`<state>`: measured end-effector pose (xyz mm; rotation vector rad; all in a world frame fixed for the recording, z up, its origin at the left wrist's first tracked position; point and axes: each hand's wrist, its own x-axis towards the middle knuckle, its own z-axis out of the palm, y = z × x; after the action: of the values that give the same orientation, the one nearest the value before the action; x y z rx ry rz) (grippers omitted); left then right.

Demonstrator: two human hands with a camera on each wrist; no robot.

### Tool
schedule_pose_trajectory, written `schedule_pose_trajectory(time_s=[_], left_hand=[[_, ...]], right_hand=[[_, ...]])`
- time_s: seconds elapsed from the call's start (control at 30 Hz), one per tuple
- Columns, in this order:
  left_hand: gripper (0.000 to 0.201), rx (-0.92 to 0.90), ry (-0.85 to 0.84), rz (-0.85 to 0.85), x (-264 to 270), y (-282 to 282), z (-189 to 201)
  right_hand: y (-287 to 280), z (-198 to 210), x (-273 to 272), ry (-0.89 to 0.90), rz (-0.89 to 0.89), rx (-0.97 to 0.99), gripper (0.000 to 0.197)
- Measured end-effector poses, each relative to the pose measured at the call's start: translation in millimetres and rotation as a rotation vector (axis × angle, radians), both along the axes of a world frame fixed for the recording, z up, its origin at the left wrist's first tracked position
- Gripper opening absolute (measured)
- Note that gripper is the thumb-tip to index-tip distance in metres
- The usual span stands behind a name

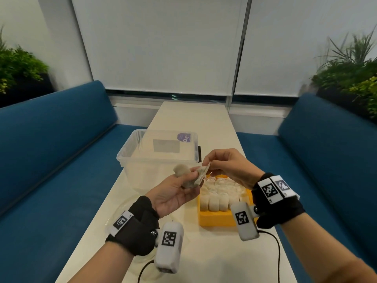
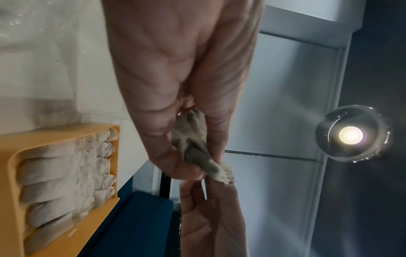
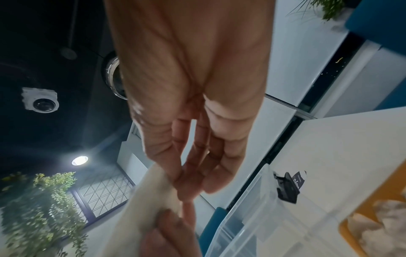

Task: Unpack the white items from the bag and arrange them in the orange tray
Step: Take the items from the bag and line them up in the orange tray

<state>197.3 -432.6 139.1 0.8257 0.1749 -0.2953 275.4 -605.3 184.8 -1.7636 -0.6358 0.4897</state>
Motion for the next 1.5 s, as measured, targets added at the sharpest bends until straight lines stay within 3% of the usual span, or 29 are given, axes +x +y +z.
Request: schedule_pose_trajectory(time_s=[0.17,0.3,0.43,0.57,0.67,0.77,1.0,1.5], left_hand=[[0.031,0.209,-0.134,0.115,11,-9,0],[0.031,0.315,-0.204,0.16,17,-14,-3],[0.04,0.341,-0.185,0.137,22,-13,-9],[0.036,0.365,-0.147,0.154,27,-8,-17],[0.035,0.379,-0.148,0.16,30,-5,-22],[0.031,0.418,-0.171,0.146,32,-3,-23],[0.031,0.373,-0.108,0.219,37,7,-32],[0.032,0.346,-0.014,0.238,39,14,-47]], right_hand=[[-10,6,11,0.074,-0.014,0.018,0.021],[-13,5,18,-0.174,-0.033,-0.156,0.018],[-13,8,28,-0.316,-0.044,-0.203,0.013],[-12,15,35,-0.423,-0.062,-0.256,0.007],[-8,17,39,-0.438,-0.042,-0.295,0.008],[0,11,40,-0.443,0.035,-0.391,0.023],[0,5,55,-0.464,-0.03,-0.321,0.012],[-23,-44,73,-0.587,-0.068,-0.74,0.017]])
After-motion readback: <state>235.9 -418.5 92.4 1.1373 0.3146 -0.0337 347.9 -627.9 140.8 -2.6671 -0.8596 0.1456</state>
